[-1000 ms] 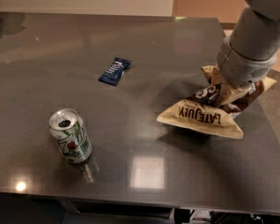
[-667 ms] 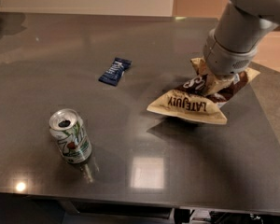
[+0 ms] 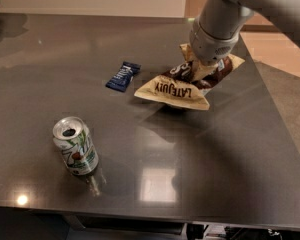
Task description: Move brown chip bag near rxbar blueberry
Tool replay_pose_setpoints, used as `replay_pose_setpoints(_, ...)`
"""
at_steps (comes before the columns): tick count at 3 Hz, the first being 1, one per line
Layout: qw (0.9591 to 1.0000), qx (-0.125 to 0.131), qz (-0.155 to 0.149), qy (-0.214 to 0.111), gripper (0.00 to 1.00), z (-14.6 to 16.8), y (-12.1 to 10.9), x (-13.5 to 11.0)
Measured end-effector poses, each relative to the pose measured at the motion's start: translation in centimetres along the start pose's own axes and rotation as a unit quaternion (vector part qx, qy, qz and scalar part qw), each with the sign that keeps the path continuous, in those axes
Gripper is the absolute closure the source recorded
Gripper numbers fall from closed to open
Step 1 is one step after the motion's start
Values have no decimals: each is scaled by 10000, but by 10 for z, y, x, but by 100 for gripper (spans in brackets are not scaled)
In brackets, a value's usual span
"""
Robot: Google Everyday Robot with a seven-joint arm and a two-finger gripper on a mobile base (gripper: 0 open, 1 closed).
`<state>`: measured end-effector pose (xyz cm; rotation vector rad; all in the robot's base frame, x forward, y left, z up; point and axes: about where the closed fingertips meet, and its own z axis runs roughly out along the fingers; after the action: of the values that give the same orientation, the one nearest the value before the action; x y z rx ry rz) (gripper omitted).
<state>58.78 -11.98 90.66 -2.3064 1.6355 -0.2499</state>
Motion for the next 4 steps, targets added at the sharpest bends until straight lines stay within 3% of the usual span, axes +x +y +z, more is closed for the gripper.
replay_pose_setpoints(1,9998,120,-42,-158,100,5,-33,-18)
replay_pose_setpoints(2,9995,153,-84,-265,82,11,-56,-34)
replay_pose_setpoints(4,9993,229,-12,-309,36,28,-95,-50)
